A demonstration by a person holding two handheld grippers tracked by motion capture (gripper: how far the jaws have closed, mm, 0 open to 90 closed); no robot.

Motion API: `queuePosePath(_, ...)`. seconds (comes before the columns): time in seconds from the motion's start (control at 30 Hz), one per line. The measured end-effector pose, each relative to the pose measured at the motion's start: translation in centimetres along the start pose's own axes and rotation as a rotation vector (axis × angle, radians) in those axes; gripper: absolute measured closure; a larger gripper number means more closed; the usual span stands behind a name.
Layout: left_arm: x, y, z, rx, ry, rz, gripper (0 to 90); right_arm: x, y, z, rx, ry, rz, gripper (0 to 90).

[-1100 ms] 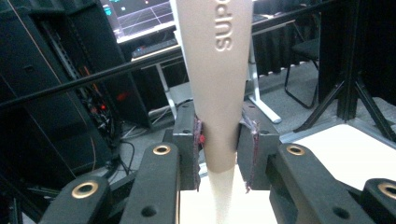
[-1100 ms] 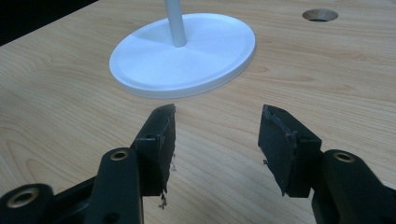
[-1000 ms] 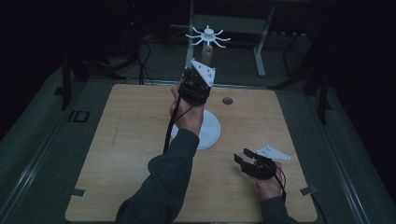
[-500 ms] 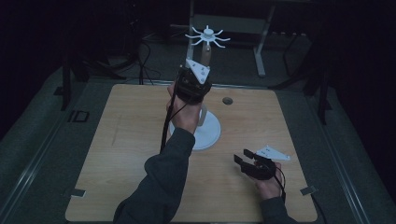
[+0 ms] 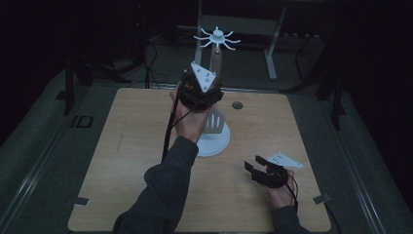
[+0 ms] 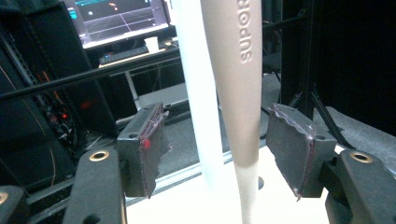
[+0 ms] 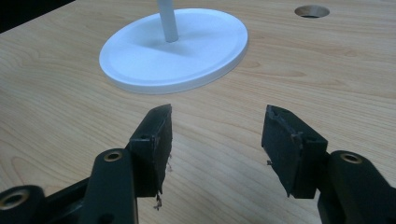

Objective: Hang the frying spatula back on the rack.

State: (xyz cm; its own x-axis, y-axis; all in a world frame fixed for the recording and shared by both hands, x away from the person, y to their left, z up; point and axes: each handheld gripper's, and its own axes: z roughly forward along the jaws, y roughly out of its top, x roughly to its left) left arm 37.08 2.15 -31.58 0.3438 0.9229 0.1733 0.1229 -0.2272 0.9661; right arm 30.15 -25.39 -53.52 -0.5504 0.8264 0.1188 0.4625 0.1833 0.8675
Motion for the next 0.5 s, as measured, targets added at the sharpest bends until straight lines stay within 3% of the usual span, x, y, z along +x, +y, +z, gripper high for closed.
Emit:
queuePosePath(0.1, 0.1, -0.3, -0.2, 0.002, -0.027, -0.008, 37.6, 0.0, 0.0, 0.0, 0.001, -0.007, -0.001, 42.0)
queuePosePath(0.2, 0.3, -0.8, -0.2, 0.015, -0.080, -0.038, 37.6, -0.1, 0.0, 0.0, 0.003, -0.016, 0.000, 41.2)
queuePosePath(0.5, 0.9, -2.9, -0.5, 0.057, -0.111, -0.037, 37.6, -0.6, 0.0, -0.1, 0.014, -0.054, -0.013, 40.2)
